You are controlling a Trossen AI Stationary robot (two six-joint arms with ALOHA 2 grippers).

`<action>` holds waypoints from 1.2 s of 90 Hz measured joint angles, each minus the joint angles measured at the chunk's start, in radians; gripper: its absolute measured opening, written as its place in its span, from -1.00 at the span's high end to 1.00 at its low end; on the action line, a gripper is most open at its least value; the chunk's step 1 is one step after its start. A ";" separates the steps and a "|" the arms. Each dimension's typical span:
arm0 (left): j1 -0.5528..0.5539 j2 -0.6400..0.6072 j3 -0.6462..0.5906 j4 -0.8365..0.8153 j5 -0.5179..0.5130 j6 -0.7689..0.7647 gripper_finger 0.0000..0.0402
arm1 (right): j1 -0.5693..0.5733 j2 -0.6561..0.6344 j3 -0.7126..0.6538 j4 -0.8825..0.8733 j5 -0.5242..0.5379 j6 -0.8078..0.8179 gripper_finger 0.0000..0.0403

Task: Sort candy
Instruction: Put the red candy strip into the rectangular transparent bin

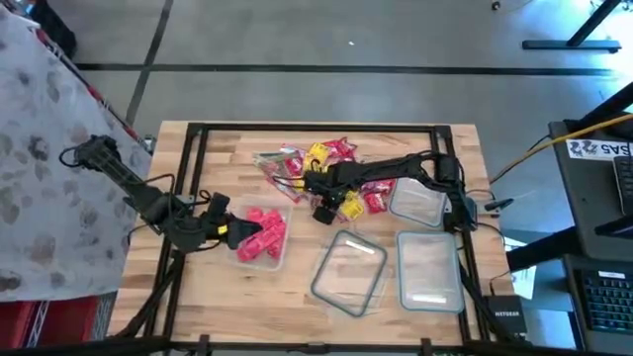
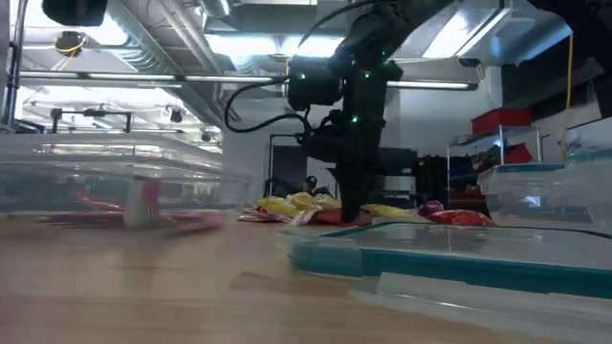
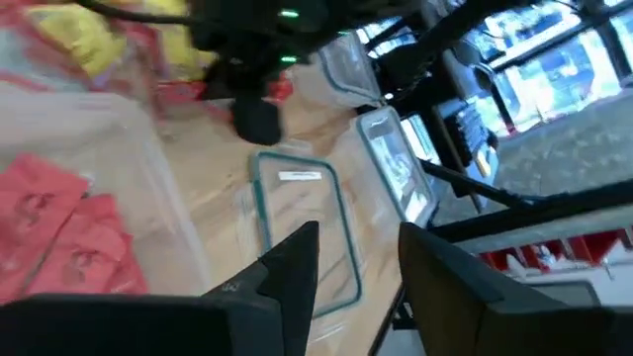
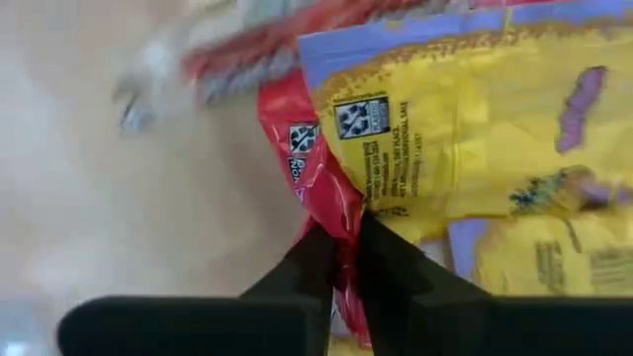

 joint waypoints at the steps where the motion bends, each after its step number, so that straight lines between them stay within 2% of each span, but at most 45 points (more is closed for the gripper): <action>1: 0.000 -0.003 0.000 -0.010 -0.004 -0.012 0.39 | 0.000 -0.004 0.008 -0.010 -0.002 -0.004 0.92; 8: 0.000 -0.023 0.000 -0.063 -0.021 -0.061 0.39 | 0.000 -0.039 0.059 -0.090 -0.026 -0.037 0.97; 23: 0.000 -0.057 0.000 -0.116 -0.023 -0.068 0.39 | -0.002 -0.046 0.184 -0.255 -0.028 -0.098 0.98; 34: 0.000 -0.066 0.000 -0.124 -0.023 -0.062 0.39 | -0.002 -0.053 0.253 -0.260 -0.057 -0.105 0.98; 47: 0.000 -0.067 0.000 -0.127 -0.023 -0.050 0.39 | 0.009 -0.049 0.220 -0.143 -0.105 -0.090 0.98; 64: 0.000 -0.065 0.000 -0.142 -0.024 -0.052 0.39 | 0.042 -0.050 0.082 0.000 -0.104 -0.037 0.98; 71: 0.000 -0.063 0.000 -0.145 -0.024 -0.052 0.39 | 0.057 -0.050 0.028 0.059 -0.072 -0.005 0.96; 79: 0.000 -0.062 0.000 -0.144 -0.026 -0.052 0.39 | 0.071 -0.050 -0.016 0.100 -0.051 0.006 0.85; 108: 0.000 -0.062 0.000 -0.143 -0.028 -0.061 0.39 | 0.076 -0.050 -0.043 0.143 -0.059 0.034 0.14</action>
